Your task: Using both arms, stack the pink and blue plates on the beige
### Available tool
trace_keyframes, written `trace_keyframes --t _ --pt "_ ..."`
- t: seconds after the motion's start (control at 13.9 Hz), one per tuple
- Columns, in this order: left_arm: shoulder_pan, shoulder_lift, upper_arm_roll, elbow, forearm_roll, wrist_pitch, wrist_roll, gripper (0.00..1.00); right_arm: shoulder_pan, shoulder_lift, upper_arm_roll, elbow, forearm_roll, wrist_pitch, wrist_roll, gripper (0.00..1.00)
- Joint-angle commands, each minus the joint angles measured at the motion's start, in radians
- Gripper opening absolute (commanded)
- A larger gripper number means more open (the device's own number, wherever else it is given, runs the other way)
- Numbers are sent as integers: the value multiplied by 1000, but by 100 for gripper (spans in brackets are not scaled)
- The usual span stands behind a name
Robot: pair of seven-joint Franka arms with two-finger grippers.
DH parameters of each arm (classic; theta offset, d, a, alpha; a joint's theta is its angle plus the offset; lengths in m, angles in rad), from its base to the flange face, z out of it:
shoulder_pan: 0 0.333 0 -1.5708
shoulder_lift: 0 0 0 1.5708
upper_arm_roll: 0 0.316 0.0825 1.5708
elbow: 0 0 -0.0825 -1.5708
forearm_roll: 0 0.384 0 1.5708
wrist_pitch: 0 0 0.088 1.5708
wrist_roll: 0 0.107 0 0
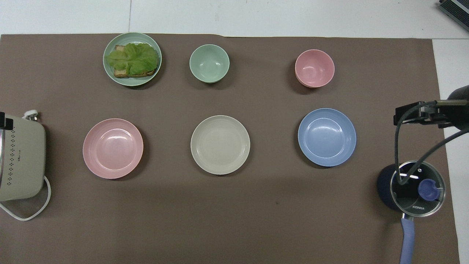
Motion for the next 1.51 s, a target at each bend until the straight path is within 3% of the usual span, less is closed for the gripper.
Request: trace_keyframes --t 0.0,0.94,1.22,1.44 --pt "-13 -4 10 3 17 -15 2 100 -13 5 1 7 6 -13 -8 100" --pt "-7 -7 5 -5 16 -15 -1 100 -13 -4 0 -7 6 -15 -16 100" --pt "-16 -6 5 -170 14 65 -3 100 -13 -6 0 -10 6 -13 -14 100" --pt "-15 -9 5 -344 14 239 5 100 -15 -6 -2 -11 6 -13 -14 100"
